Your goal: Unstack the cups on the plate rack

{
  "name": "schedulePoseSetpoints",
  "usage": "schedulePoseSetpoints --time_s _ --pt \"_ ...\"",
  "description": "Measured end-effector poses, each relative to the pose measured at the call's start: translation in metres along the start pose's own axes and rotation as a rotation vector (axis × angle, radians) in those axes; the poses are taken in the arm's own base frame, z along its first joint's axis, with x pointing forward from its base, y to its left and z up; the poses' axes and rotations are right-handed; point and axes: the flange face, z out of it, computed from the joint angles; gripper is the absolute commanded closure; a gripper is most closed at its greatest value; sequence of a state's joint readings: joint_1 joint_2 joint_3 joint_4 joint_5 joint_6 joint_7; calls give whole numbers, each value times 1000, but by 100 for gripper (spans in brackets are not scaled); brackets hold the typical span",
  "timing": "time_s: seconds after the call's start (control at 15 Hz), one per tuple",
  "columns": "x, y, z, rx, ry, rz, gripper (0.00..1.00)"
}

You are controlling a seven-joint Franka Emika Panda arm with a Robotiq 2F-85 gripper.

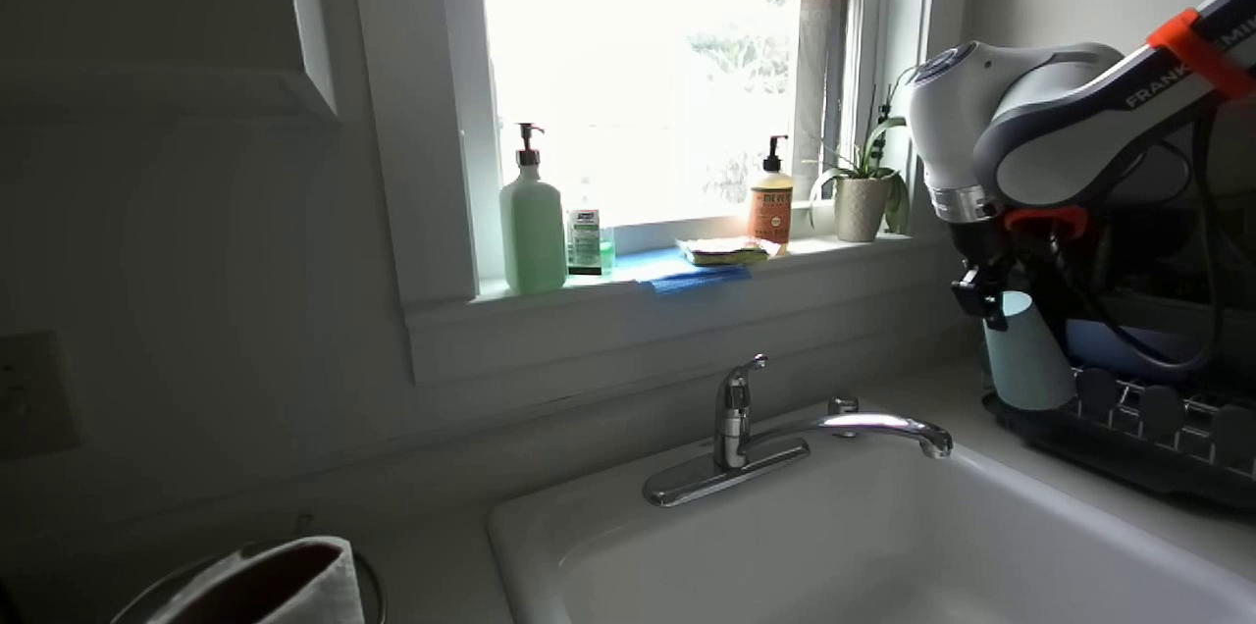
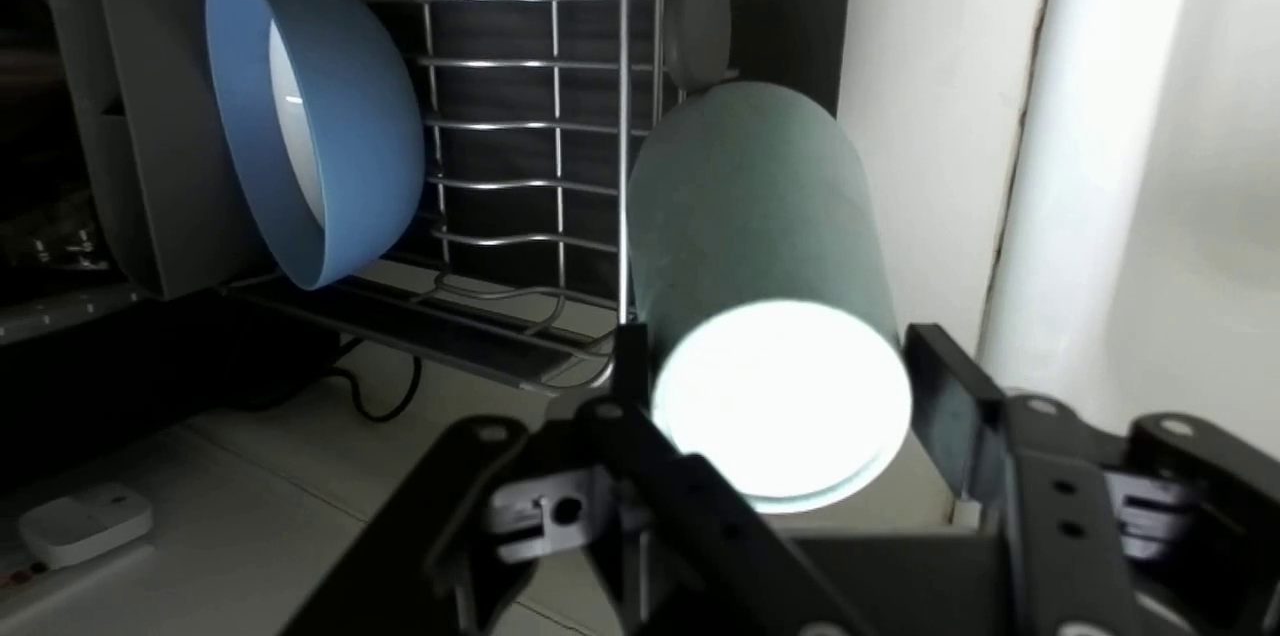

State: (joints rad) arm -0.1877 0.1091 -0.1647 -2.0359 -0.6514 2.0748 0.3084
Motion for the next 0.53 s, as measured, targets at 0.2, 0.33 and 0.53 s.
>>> schedulePoseSetpoints --time_s 0.2,0.33,0.53 --pt "-2 3 -4 -5 -3 17 61" --pt "-3 5 -8 -14 -1 24 61" --pt "-3 7 -14 -27 21 51 61"
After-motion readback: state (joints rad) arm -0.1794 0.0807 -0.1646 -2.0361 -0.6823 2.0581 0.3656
